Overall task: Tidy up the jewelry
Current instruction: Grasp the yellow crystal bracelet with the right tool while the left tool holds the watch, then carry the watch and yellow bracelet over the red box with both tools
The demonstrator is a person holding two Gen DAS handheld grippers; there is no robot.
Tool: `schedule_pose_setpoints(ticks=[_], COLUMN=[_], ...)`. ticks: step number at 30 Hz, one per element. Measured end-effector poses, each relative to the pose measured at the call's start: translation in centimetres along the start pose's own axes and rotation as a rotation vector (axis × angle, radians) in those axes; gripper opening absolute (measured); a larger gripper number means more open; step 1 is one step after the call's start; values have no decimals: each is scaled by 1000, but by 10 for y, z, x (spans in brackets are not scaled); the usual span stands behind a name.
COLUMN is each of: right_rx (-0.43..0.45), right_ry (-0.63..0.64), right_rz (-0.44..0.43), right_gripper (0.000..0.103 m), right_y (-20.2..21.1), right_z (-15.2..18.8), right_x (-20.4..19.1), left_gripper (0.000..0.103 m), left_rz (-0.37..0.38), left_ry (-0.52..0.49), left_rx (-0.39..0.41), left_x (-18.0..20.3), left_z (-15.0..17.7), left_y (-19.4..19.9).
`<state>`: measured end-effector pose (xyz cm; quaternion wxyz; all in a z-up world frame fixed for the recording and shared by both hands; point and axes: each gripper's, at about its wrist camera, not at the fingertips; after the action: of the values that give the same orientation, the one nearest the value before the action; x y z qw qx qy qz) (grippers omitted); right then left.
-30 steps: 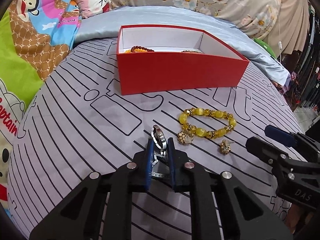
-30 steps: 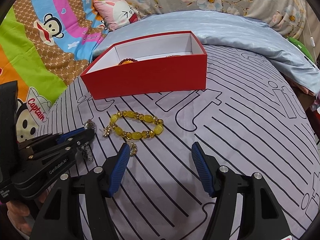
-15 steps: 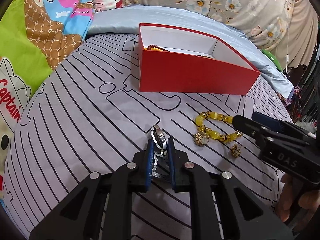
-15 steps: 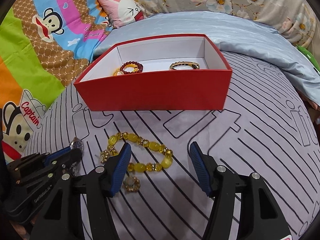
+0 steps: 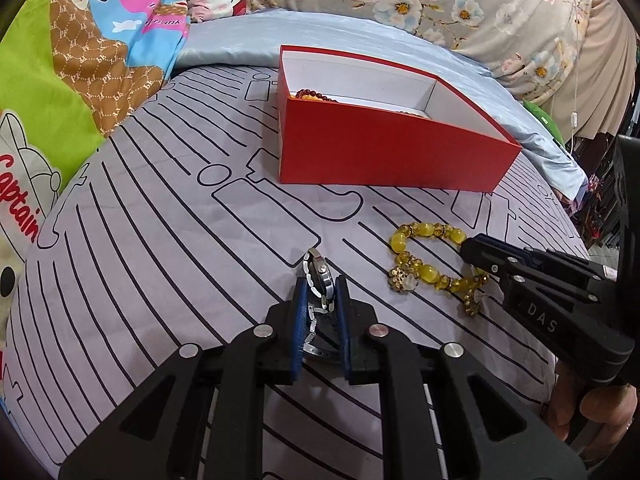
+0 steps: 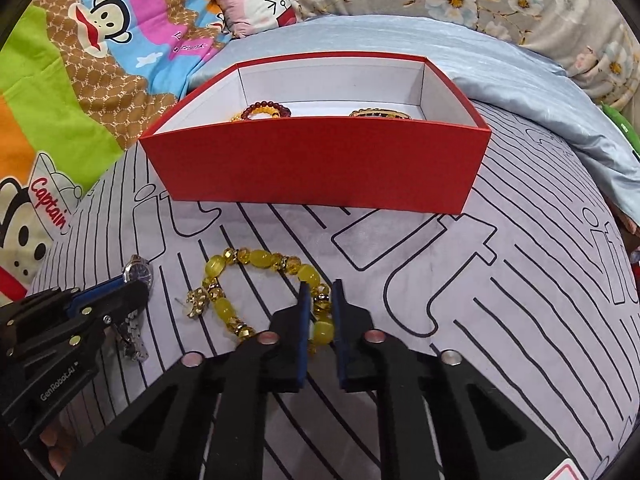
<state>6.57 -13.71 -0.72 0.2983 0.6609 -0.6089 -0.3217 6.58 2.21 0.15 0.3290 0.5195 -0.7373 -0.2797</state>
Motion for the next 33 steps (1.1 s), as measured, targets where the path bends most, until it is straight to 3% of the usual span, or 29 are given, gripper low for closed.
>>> schedule_pose_setpoints(ticks=[9, 13, 23, 26, 28, 29, 33], right_rx=[12, 40, 73, 57, 45, 40, 29], right_ry=[-58, -77, -104, -115, -120, -122, -130], right_rz=[-23, -35, -28, -33, -37, -40, -52], right_gripper=[9, 9, 9, 9, 9, 9, 9], right_y=[25, 45, 70, 68, 65, 64, 62], right_z=[8, 2, -12, -6, -1, 0, 4], right_x=[3, 6, 21, 25, 26, 26, 26], left_gripper=[13, 6, 6, 14, 31, 35, 37], left_rz=[10, 24, 35, 18, 3, -3, -21], left_ry=[16, 15, -10, -13, -7, -3, 8], left_rx=[-5, 11, 19, -16, -35, -40, -62], left_x=[3, 8, 14, 11, 9, 8, 3], left_z=[-4, -11, -32, -20, -11, -9, -2], left_y=[9, 19, 33, 24, 17, 14, 3])
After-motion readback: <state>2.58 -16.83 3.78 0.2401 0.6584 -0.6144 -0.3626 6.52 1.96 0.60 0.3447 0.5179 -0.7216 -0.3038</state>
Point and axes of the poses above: each gripper's, at about its wrist camera, not at the fingertips, and y roughly against the way its jaws point, x to its right, z to its underside
